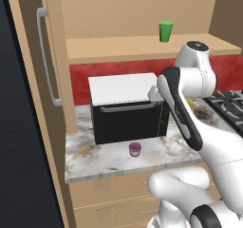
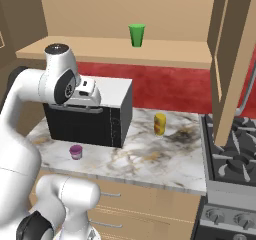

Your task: Pick the jam and cereal from the counter and place them in the cabinets closest to them.

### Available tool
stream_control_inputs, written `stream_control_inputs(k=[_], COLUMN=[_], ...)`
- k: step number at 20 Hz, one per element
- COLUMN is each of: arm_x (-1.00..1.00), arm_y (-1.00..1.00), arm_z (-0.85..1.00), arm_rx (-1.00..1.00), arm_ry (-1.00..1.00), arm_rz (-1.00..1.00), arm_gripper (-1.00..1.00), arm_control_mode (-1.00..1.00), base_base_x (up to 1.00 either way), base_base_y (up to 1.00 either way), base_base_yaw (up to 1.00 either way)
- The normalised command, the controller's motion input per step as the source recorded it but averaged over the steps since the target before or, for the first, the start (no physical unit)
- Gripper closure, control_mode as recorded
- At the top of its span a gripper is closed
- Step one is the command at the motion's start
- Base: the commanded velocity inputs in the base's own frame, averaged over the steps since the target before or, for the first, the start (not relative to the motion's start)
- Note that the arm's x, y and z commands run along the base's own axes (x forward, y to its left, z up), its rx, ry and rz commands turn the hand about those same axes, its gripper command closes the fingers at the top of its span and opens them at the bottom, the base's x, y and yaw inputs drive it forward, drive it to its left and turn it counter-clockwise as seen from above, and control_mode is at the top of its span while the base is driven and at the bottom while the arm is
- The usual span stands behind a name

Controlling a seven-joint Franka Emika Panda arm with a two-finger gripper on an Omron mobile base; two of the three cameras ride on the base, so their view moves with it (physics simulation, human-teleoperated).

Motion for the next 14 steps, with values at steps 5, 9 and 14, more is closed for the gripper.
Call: stream_control_inputs(k=[5, 9, 14], arm_x=[-0.29, -0.18, -0.04], arm_y=[0.00, 0.00, 0.02], arm_z=[-0.04, -0.06, -0.13], arm_rx=[0.00, 0.00, 0.00], arm_ry=[-0.03, 0.00, 0.00], arm_rz=[0.00, 0.00, 0.00], arm_gripper=[-1.00, -1.00, -1.00], arm_control_mode=[-1.00, -1.00, -1.00], base_base_x=[0.00, 0.00, 0.00], base_base_y=[0.00, 0.00, 0.00], base_base_yaw=[0.00, 0.00, 0.00])
